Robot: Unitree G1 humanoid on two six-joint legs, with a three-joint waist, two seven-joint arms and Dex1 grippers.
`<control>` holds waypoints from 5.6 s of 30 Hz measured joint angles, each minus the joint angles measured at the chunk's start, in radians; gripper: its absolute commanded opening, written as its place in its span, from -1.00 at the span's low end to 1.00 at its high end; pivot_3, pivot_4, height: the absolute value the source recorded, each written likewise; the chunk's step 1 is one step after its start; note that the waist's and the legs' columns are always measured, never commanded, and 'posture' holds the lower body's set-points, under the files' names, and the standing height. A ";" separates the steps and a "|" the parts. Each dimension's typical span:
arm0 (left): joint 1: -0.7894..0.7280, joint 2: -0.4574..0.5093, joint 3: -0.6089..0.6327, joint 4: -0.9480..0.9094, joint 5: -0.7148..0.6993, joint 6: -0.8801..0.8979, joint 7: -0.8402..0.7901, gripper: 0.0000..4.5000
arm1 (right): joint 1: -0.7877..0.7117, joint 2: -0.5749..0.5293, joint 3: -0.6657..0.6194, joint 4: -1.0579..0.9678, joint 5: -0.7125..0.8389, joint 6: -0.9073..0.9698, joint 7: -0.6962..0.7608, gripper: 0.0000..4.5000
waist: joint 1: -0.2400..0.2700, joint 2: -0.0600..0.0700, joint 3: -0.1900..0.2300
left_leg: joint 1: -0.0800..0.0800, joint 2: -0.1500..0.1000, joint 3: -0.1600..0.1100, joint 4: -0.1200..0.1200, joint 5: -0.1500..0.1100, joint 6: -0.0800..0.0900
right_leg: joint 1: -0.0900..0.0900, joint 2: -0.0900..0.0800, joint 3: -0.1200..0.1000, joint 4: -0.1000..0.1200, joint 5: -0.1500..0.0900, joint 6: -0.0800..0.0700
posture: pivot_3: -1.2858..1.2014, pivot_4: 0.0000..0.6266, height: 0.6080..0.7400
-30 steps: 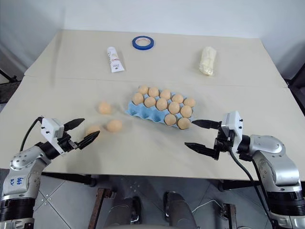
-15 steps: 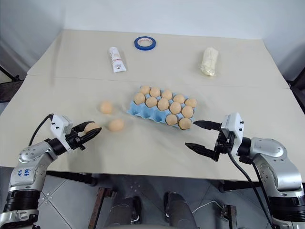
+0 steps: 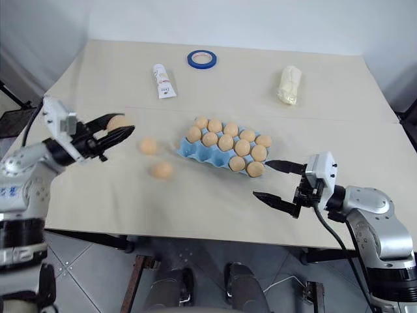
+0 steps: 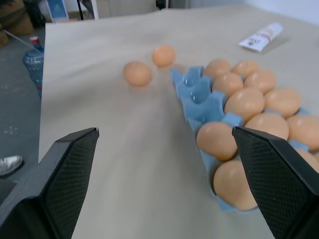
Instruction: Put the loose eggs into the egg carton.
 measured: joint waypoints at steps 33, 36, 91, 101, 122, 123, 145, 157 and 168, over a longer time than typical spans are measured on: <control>-0.413 -0.469 -0.236 0.757 0.288 -0.302 -0.157 0.34 | 0.190 0.011 -0.077 -0.150 -0.010 -0.007 -0.170 1.00 | -0.002 0.000 0.000 | -0.001 0.000 0.001 0.004 0.000 0.000 | -0.001 0.002 0.002 0.002 0.000 0.003 | 0.03 -0.52 1.00; -0.413 -0.475 -0.236 0.756 0.289 -0.292 -0.156 0.73 | 0.185 0.011 -0.077 -0.150 -0.012 -0.007 -0.173 1.00 | -0.002 0.000 0.000 | -0.001 0.000 0.001 0.005 0.000 0.000 | -0.001 0.002 0.002 0.002 0.000 0.003 | 0.03 -0.52 1.00; 0.449 -0.084 0.050 -0.287 0.021 0.030 0.141 0.99 | 0.063 0.001 -0.038 -0.029 -0.019 0.013 -0.014 1.00 | -0.001 0.001 0.000 | 0.001 0.000 -0.001 0.003 -0.001 0.001 | 0.002 -0.002 0.000 0.001 0.000 0.000 | 0.03 -0.52 1.00; 0.260 -0.126 -0.102 -0.063 0.144 0.046 0.214 0.99 | 0.072 0.001 -0.038 -0.030 -0.025 0.013 -0.029 1.00 | -0.003 0.001 0.000 | 0.001 0.001 0.000 0.003 0.000 0.001 | 0.001 0.000 0.001 0.001 0.000 0.001 | 0.03 -0.52 1.00; -0.022 -0.173 -0.155 0.086 0.152 0.036 0.043 -0.21 | 0.112 0.001 -0.042 -0.056 -0.024 0.013 -0.076 1.00 | 0.003 0.000 0.000 | 0.000 0.000 -0.001 0.005 0.000 0.001 | 0.001 0.000 0.001 0.002 0.001 0.002 | 0.03 -0.52 1.00; -0.053 -0.189 -0.155 0.088 0.145 0.023 0.028 -0.21 | 0.112 0.001 -0.042 -0.057 -0.024 0.013 -0.077 1.00 | 0.003 0.000 0.000 | 0.000 -0.001 -0.001 0.005 0.000 0.002 | 0.001 -0.001 0.001 0.002 0.001 0.002 | 0.03 -0.52 1.00; -0.292 -0.359 -0.203 0.592 0.232 -0.262 -0.094 0.98 | 0.170 0.011 -0.047 -0.118 -0.030 0.011 -0.137 1.00 | -0.003 0.000 0.000 | 0.000 0.000 0.000 0.005 0.000 0.000 | 0.000 0.001 0.002 0.003 0.001 0.003 | 0.03 -0.52 1.00; -0.217 -0.229 -0.121 0.379 0.184 -0.224 -0.099 0.98 | 0.153 0.013 -0.043 -0.117 -0.030 0.010 -0.141 1.00 | -0.012 0.000 0.000 | 0.001 0.001 0.001 0.004 0.000 -0.001 | 0.000 0.002 0.003 0.004 0.000 0.003 | 0.03 -0.52 1.00; 0.206 -0.015 0.109 0.038 0.067 0.010 -0.005 0.98 | 0.145 0.016 -0.032 -0.109 -0.023 0.009 -0.116 1.00 | -0.004 0.001 0.000 | 0.002 0.000 -0.001 0.005 0.001 0.000 | 0.001 -0.001 0.002 0.005 0.000 0.002 | 0.03 -0.52 1.00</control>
